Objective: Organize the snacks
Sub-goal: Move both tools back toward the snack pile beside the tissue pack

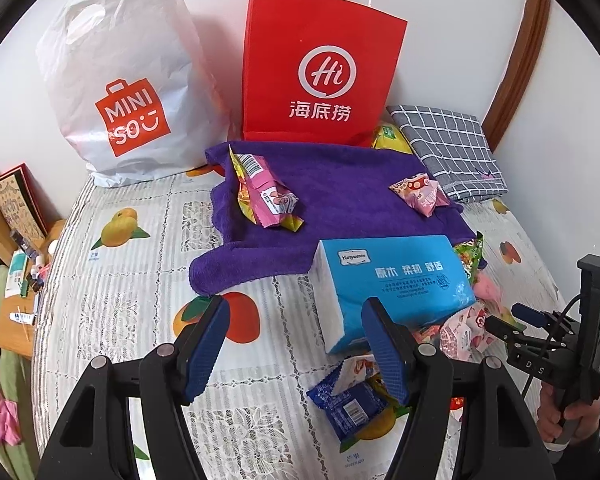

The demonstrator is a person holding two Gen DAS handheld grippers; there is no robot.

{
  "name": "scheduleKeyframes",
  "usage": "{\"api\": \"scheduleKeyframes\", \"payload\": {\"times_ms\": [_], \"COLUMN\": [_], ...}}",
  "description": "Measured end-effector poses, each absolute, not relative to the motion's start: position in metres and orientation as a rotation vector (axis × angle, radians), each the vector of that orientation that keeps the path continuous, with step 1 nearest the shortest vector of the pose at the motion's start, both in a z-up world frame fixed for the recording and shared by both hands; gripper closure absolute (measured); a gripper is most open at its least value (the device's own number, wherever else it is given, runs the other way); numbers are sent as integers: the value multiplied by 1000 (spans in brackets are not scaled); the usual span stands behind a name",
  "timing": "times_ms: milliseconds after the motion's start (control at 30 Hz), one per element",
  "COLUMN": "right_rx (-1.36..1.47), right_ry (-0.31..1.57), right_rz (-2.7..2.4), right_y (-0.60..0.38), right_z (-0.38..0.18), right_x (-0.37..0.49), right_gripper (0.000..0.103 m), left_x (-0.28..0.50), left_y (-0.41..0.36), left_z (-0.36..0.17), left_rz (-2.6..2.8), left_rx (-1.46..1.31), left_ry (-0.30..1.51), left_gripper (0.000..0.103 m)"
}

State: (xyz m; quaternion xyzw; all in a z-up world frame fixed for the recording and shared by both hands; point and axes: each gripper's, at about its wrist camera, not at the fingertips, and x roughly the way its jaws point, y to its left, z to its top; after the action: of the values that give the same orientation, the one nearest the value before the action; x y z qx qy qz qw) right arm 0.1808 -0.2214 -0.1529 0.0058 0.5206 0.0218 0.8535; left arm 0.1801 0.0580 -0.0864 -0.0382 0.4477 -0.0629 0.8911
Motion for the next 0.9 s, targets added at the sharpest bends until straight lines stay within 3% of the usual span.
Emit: {"api": "scheduleKeyframes", "payload": {"times_ms": [900], "right_rx": [95], "right_ry": [1072], "right_rz": [90], "right_y": [-242], "right_z": [-160], "right_x": [179], "right_gripper": [36], "left_x": [174], "left_y": [63], "left_z": [-99], "left_rz": [-66], "left_rx": [-92], "left_ry": [972], "left_gripper": [37]}}
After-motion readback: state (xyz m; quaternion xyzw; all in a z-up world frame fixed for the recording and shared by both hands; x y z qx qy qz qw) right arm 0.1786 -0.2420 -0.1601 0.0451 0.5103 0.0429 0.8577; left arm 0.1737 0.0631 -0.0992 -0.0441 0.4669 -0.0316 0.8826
